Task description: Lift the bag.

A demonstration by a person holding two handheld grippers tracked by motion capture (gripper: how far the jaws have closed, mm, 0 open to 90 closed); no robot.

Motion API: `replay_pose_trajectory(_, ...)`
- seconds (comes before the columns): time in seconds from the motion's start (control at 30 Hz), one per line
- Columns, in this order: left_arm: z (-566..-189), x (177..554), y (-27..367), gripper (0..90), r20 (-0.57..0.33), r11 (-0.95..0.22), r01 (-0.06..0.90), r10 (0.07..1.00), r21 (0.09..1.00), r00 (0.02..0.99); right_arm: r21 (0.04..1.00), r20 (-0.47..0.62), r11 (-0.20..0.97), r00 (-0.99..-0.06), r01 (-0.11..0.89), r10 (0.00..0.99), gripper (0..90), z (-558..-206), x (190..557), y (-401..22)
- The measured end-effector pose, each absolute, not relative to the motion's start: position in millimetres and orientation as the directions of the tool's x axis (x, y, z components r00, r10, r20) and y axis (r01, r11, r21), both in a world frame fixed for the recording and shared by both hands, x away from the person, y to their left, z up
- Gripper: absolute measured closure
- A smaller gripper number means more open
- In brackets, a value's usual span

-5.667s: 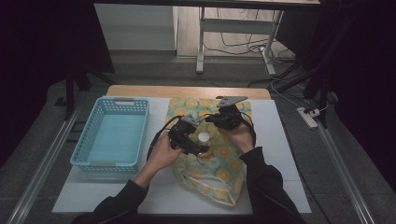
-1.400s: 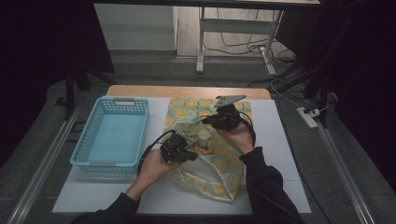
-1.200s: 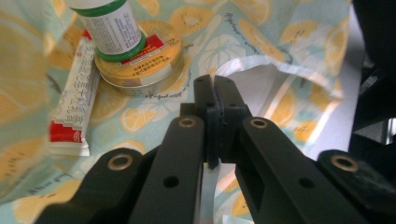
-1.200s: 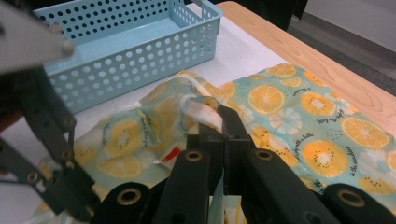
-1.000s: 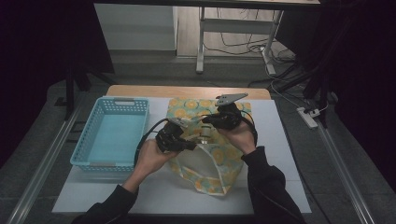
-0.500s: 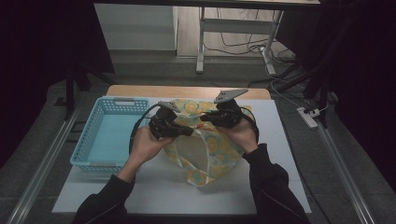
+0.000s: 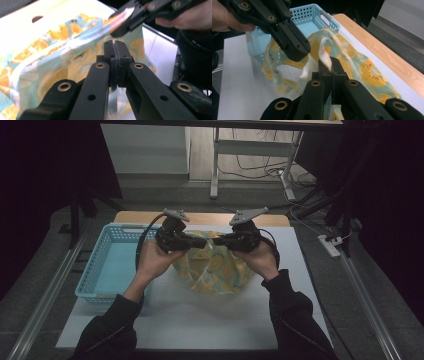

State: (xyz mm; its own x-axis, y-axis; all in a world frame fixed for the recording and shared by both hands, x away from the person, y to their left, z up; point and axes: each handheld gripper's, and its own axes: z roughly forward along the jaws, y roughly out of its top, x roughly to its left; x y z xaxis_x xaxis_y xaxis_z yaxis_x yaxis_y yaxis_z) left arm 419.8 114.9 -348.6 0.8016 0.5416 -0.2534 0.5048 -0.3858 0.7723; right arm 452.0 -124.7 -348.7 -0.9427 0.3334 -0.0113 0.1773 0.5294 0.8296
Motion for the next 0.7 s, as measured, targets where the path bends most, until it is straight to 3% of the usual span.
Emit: replay_pose_trajectory(0.7, -274.5, 432.6, 129.6, 89.9, -0.178, -0.318, 0.42, 0.576, 0.85, 0.798, 0.866, -0.044, 0.479, -0.933, 0.143, 0.358, 89.9, -295.8, 457.5, -128.6)
